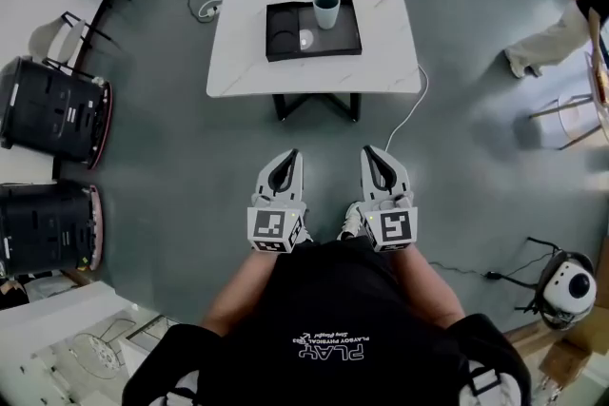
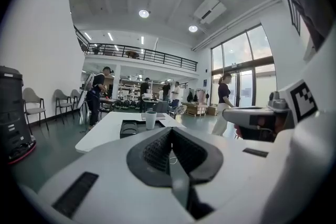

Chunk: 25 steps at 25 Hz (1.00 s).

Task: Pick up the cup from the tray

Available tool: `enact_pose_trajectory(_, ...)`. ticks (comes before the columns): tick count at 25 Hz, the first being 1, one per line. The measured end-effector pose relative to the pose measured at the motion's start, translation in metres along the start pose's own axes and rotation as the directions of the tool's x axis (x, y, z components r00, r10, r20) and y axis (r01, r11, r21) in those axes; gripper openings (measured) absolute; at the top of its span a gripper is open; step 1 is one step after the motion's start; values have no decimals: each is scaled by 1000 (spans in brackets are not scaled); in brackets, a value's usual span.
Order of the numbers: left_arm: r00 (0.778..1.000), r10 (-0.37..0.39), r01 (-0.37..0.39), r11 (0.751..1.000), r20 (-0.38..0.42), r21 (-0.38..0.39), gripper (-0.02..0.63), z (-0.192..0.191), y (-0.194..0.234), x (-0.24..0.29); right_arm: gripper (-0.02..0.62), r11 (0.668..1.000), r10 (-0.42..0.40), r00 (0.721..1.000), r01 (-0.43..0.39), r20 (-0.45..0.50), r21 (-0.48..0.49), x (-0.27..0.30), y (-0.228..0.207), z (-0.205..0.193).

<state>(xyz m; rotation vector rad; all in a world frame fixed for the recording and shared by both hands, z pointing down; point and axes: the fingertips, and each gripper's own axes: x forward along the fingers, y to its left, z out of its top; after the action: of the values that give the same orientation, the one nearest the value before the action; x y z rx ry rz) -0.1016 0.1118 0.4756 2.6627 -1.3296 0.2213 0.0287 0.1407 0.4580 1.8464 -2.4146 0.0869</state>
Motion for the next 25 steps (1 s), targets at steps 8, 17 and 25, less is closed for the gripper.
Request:
enact_pose_trajectory(8, 1000, 20, -20, 1000, -16, 5, 6, -3, -13, 9, 9, 999, 42, 999, -41, -14, 22, 1, -7, -10)
enact_pose_trajectory(17, 993, 120, -120, 993, -14, 0, 6, -1, -30, 41, 9, 994, 112, 994, -112, 14, 13, 8, -46, -6)
enact_pose_trajectory(25, 987, 159, -159, 987, 5, 9, 6, 8, -27, 58, 9, 991, 137, 990, -137, 9, 3, 30, -66, -11)
